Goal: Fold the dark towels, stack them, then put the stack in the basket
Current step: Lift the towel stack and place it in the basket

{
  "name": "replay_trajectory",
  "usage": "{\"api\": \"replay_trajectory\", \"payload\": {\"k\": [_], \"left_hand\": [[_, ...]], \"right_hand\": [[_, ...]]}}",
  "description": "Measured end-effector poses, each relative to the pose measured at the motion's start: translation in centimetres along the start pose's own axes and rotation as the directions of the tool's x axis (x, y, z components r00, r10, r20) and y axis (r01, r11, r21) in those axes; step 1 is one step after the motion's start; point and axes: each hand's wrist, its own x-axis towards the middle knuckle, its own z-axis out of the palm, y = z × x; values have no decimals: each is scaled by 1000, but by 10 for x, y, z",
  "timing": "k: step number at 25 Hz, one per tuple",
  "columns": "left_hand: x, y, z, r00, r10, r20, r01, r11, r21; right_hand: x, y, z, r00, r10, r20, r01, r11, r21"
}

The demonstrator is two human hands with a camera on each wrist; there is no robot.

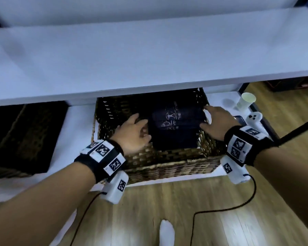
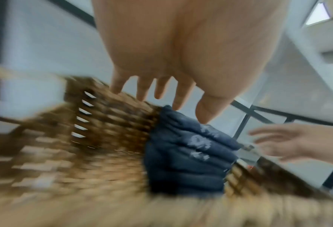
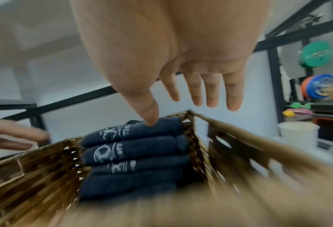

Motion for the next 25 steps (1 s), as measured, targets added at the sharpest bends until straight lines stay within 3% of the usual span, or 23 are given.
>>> {"api": "replay_trajectory", "payload": {"k": [3,5,6,8,10,13,17,21,25], "left_hand": [[-59,-44,3,997,-40,-67,43,998,47],[-81,-56,9,997,-40,-62,45,995,83],[-87,-59,11,996,-41,-77,50,992,117],[-99,-63,16,995,-43,-87,56,987,152],[-114,-72,25,999,-4,-47,11,987,157],[-116,-85,33,997,73,28,-75,994,82],[-90,-104,33,1000,-6,-8,6,999,-47],[-79,-95,25,998,-41,-53,34,992,-118],[-70,-94,26,997,-45,-69,34,989,-146]], "right_hand": [[-45,26,24,984,171,56,-178,972,151],[-64,28,37,977,211,24,-211,956,204],[-71,24,40,983,179,-49,-168,970,175],[-84,13,43,991,-9,-133,17,998,59],[-101,2,54,983,-182,-2,181,979,-92],[-110,-6,61,978,-130,165,159,971,-180],[-86,-25,50,953,-60,296,142,954,-263],[-68,-33,54,952,-8,307,135,909,-394],[-60,-29,51,958,-43,284,164,895,-415]]}}
